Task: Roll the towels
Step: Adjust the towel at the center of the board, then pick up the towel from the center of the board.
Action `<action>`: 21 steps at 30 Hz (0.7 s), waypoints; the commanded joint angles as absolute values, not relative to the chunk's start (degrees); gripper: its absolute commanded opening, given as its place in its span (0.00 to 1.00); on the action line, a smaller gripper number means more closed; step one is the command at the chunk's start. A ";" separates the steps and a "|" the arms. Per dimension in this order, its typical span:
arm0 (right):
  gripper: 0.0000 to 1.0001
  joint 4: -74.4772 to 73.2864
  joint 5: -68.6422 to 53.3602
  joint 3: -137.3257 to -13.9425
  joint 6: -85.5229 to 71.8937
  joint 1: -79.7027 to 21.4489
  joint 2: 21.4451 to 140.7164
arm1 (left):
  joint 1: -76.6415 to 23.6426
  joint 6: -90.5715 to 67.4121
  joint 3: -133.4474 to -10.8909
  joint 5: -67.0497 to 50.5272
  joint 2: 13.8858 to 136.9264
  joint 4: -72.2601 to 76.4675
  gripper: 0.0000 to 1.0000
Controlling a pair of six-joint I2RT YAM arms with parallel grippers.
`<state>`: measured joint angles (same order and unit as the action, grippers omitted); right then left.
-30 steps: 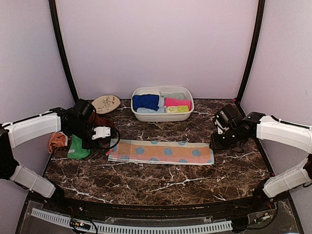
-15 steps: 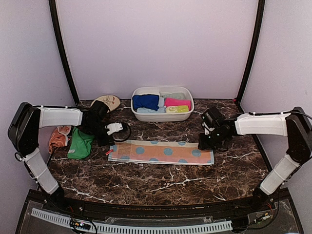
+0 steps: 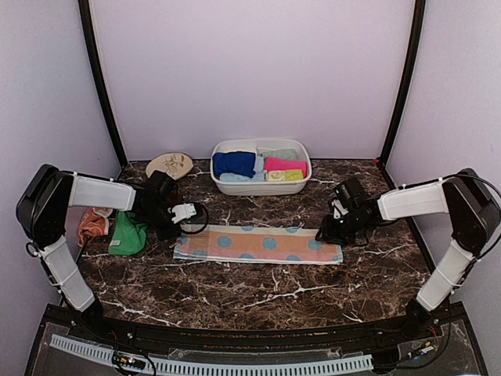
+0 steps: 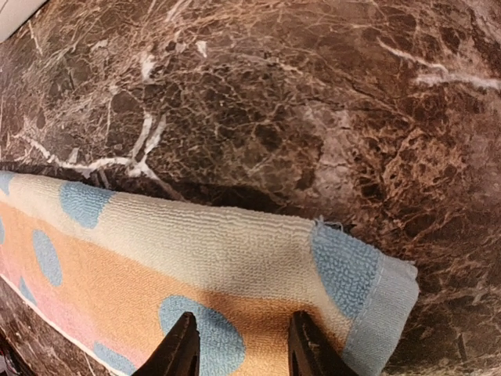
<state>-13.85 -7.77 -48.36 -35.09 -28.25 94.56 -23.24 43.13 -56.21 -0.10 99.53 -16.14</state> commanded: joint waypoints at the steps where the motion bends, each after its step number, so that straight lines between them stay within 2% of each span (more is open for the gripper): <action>1: 0.40 -16.54 -12.44 -51.13 -33.80 -25.62 92.24 | -22.88 44.69 -56.51 0.60 96.34 -20.68 0.23; 7: 0.48 -22.26 -8.44 -55.06 -31.12 -21.89 89.43 | -22.90 47.19 -60.00 -0.14 92.42 -26.22 0.44; 14: 0.59 -23.30 -4.17 -55.23 -29.31 -21.49 93.62 | -23.11 46.68 -62.11 -7.87 91.50 -32.17 0.44; 21: 0.61 -20.62 -8.25 -53.50 -29.10 -21.52 96.82 | -26.45 44.58 -58.30 -7.18 95.09 -28.81 0.35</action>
